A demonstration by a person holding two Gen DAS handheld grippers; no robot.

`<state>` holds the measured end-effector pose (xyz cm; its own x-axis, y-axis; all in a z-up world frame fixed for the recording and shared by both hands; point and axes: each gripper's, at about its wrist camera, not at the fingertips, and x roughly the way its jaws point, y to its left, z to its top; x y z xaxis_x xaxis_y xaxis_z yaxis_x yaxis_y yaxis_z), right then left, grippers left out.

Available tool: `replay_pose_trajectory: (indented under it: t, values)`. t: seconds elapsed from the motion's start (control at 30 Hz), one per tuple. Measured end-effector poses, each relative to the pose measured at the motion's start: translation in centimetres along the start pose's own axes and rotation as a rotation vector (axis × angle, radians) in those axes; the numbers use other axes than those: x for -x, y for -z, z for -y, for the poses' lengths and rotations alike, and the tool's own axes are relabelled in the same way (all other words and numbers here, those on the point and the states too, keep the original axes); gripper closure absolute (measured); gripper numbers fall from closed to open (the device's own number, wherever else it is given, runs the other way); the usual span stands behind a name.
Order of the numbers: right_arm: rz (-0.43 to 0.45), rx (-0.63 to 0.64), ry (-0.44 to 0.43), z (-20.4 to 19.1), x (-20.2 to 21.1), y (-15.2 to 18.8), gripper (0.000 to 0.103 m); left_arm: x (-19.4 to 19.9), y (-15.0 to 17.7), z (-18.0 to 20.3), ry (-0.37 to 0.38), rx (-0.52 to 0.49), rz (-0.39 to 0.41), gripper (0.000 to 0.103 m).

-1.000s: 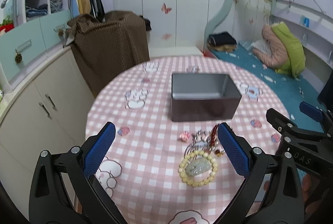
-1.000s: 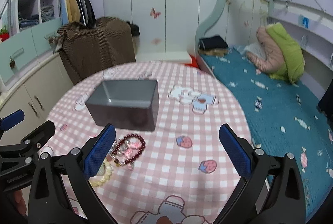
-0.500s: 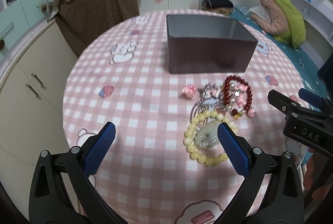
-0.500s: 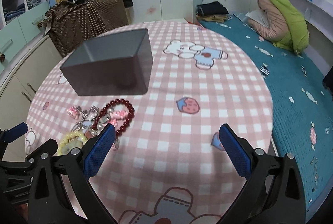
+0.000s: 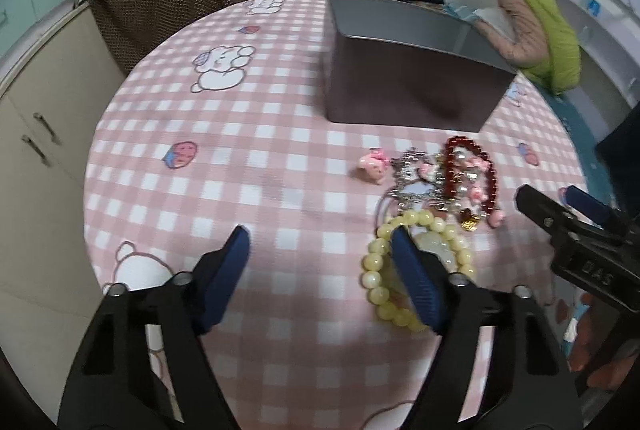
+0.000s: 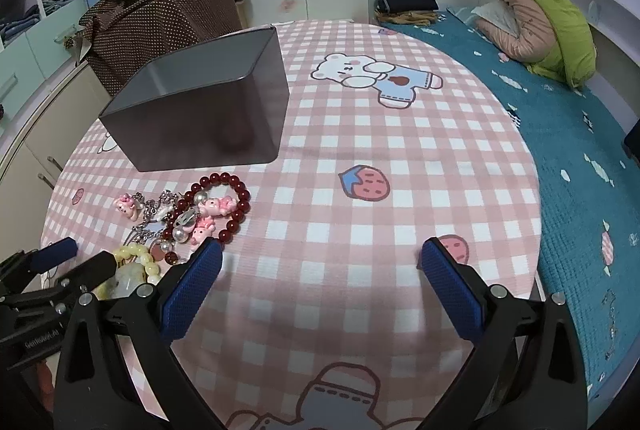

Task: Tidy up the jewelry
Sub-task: 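Lower the left tool onto the pale yellow bead bracelet and close, then lift the yellow bracelet with the left tool while the right tool grasps the red bead bracelet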

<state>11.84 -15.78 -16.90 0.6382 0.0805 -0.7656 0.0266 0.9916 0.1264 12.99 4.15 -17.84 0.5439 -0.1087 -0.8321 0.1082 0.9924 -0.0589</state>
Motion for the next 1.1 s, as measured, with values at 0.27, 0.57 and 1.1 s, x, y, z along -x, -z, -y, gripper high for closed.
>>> replay_pose_trajectory:
  t: [0.27,0.57,1.1]
  values:
    - [-0.010,-0.006,-0.001,-0.1,-0.4,-0.1,0.007,-0.5,0.1,0.7,-0.039,-0.067,-0.002,0.035]
    - [0.005,0.012,-0.019,-0.7,-0.1,-0.2,0.007,0.4,0.8,2.6,0.014,-0.170,0.023,0.094]
    - [0.031,0.066,-0.018,-1.9,-0.8,-1.8,0.013,4.7,-1.2,-0.8,0.366,0.042,0.205,0.094]
